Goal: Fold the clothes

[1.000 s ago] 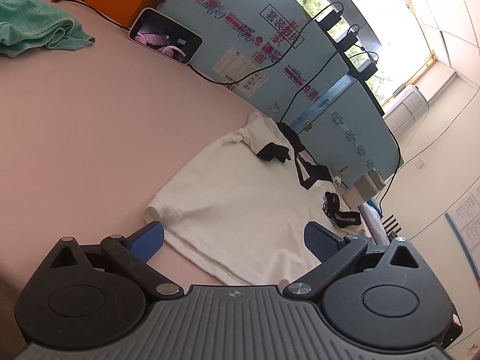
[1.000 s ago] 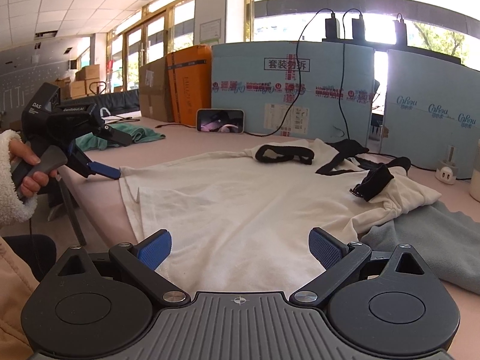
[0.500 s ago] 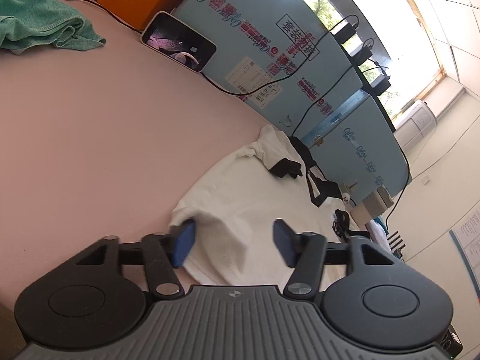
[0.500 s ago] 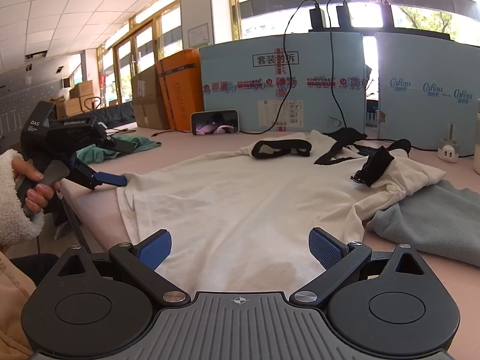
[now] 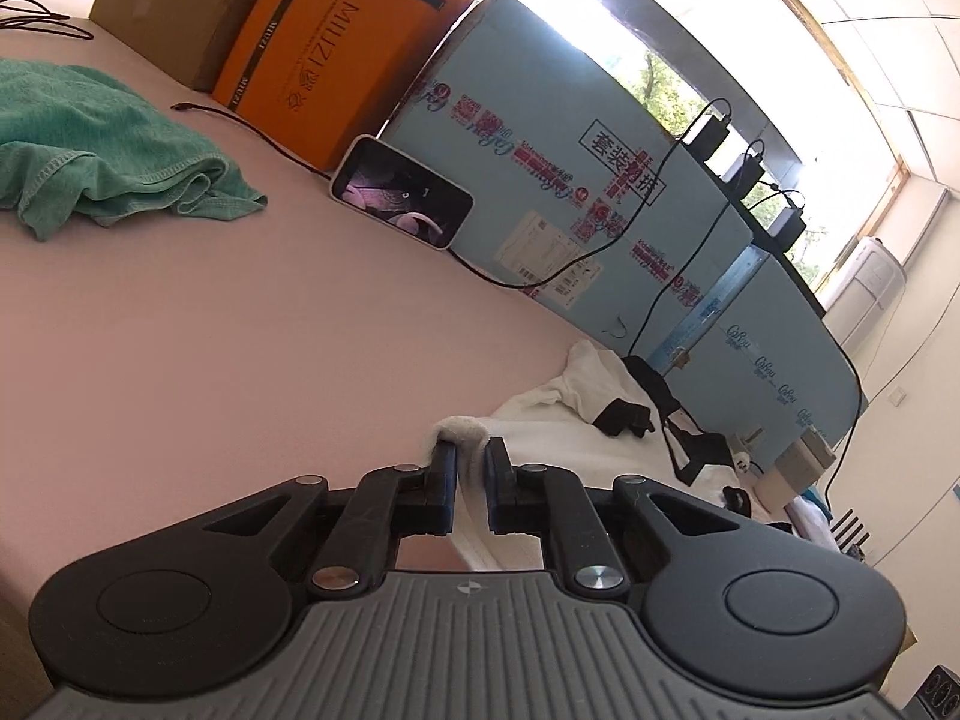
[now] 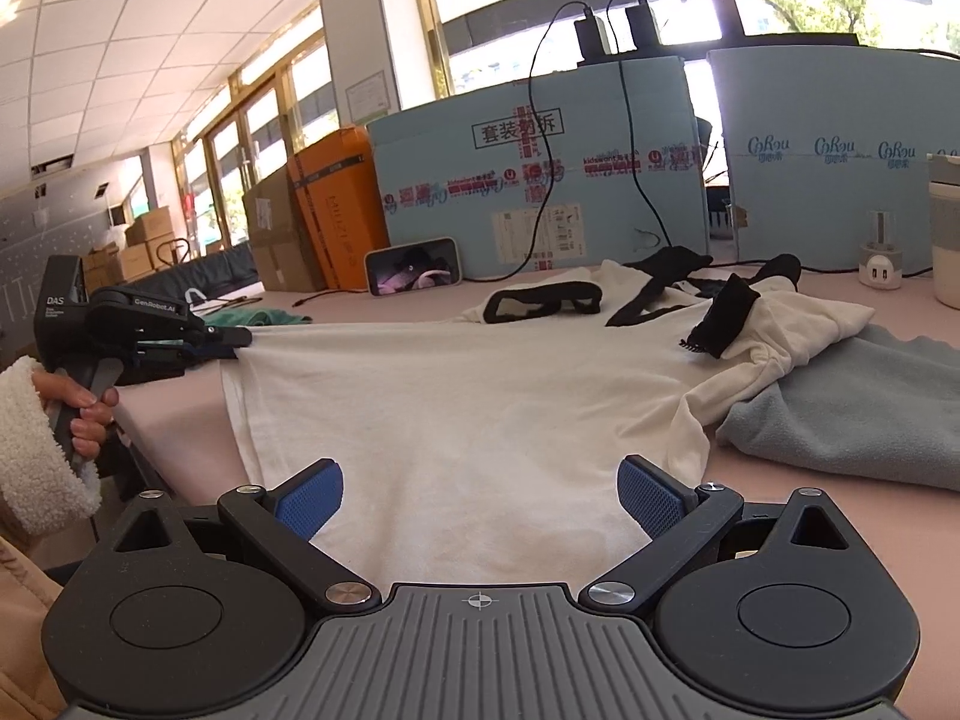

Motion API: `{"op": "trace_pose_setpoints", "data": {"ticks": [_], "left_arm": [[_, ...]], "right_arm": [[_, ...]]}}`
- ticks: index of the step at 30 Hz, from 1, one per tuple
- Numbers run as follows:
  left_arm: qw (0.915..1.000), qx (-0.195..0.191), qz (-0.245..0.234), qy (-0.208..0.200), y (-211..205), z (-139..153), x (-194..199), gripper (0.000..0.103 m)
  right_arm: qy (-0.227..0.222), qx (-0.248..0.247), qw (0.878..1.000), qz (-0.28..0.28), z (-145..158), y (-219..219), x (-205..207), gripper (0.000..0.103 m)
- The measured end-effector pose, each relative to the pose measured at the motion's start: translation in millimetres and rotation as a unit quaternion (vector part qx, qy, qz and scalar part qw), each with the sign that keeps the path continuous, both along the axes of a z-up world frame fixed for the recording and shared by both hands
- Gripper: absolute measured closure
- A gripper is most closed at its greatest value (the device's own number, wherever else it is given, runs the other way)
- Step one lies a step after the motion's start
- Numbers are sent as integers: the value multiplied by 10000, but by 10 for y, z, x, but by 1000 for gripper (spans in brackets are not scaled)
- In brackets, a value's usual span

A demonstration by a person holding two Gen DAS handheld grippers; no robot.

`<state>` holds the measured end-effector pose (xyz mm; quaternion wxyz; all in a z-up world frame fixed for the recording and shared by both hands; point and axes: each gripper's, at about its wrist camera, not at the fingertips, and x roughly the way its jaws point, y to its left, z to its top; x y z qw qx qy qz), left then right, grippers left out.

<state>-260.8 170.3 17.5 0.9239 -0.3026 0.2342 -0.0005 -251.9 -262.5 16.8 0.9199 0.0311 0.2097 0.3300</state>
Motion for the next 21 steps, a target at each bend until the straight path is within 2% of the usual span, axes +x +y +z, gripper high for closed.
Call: {"op": "trace_pose_setpoints", "data": {"ticks": [3,7,13,16,17,21], "left_arm": [[9994,-226,116,238,59,-177,20,93],[9970,-709,266,153,151,-297,-63,93],[9953,-539,777,201,201,-215,-364,92],[9930,-533,1046,137,309,-168,-504,84],[9928,-497,1089,101,325,-143,-526,78],[9963,-355,773,-127,227,-15,-475,62]], "right_arm": [[8,34,10000,9,-5,1,-5,3],[10,4,10000,-15,1,-2,-16,3],[-38,6,9999,-103,25,-44,-30,3],[0,29,10000,-90,19,-40,-8,3],[9,33,10000,-78,18,-37,-3,3],[-48,-38,10000,77,48,-42,-50,3]]}}
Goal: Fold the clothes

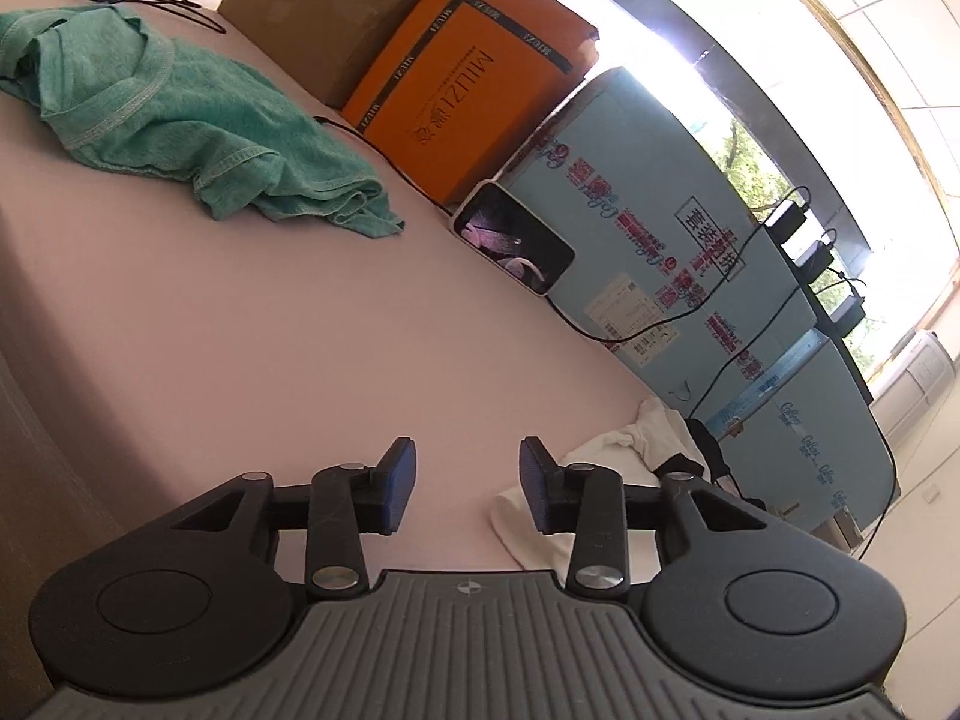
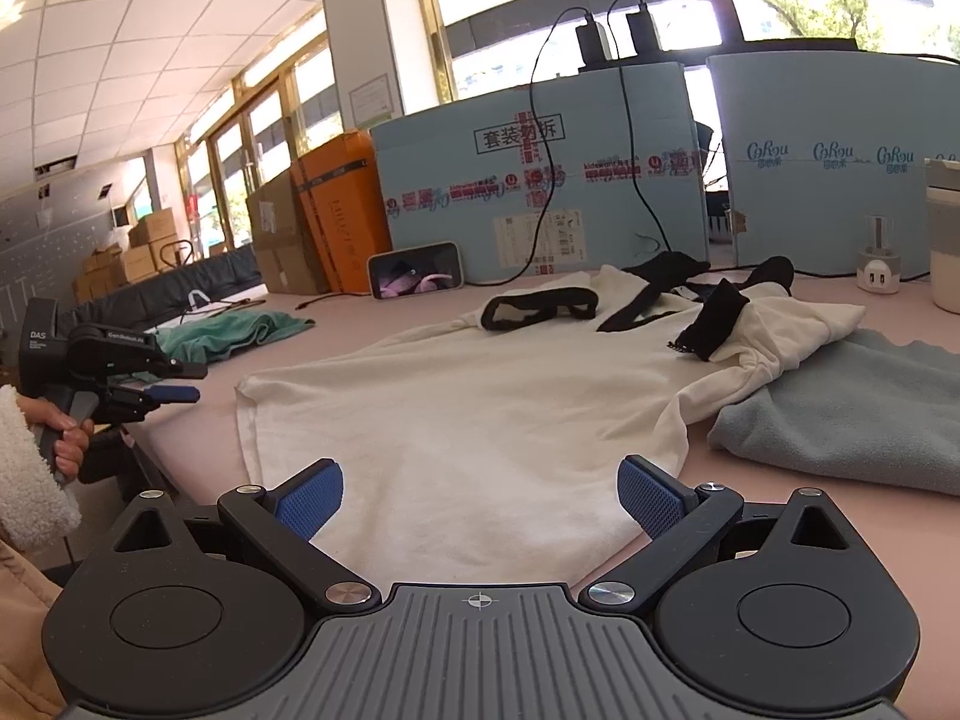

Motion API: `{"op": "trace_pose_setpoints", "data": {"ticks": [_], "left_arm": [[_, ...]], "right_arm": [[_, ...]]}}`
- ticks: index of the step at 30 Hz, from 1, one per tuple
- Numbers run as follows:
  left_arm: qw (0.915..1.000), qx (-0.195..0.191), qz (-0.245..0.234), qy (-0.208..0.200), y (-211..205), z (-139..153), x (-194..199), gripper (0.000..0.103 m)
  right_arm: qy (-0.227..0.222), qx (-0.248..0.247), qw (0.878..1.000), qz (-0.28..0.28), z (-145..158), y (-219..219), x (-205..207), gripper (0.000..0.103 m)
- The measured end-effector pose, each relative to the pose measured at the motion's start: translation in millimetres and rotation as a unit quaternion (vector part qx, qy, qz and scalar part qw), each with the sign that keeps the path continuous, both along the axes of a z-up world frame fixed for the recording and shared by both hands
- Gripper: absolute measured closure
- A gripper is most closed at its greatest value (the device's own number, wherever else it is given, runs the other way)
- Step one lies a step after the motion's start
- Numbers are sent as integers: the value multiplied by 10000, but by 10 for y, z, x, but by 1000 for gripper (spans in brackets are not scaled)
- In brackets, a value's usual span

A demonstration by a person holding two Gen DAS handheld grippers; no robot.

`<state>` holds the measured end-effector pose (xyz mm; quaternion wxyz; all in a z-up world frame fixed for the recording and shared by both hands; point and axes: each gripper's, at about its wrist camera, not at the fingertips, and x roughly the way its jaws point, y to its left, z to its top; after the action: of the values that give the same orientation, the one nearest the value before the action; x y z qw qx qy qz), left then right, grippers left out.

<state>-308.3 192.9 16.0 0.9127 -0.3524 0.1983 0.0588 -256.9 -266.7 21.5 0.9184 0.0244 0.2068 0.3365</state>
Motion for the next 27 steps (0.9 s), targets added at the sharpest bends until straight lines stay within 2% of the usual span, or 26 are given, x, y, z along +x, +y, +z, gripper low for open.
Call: {"op": "trace_pose_setpoints", "data": {"ticks": [4,6,7,8,9,11,14,18,25,27], "left_arm": [[9983,235,-535,-67,-219,93,166,60],[9973,395,-620,-6,-302,98,228,61],[9969,465,-626,40,-324,87,258,61],[9966,523,-637,81,-342,73,288,62],[9961,592,-637,123,-354,55,318,62],[9949,761,-623,221,-376,19,374,63],[9930,938,-638,318,-402,-24,425,63],[9926,941,-711,298,-407,-57,442,63],[9937,832,-710,221,-366,-108,450,63],[9936,836,-735,199,-369,-115,453,59]], "right_arm": [[-16,-144,9998,126,35,-42,-104,4],[105,-218,9997,5,40,-81,-131,6],[193,-221,9996,-44,42,-109,-142,11],[308,-162,9994,-10,44,-144,-149,21],[417,-104,9991,41,48,-174,-158,36],[605,-109,9980,143,51,-199,-187,52],[806,-266,9958,349,28,-174,-255,61],[1002,-389,9924,592,-24,-131,-368,61],[1583,45,9862,481,-201,-188,-358,61],[1712,290,9839,429,-255,-214,-311,61]]}}
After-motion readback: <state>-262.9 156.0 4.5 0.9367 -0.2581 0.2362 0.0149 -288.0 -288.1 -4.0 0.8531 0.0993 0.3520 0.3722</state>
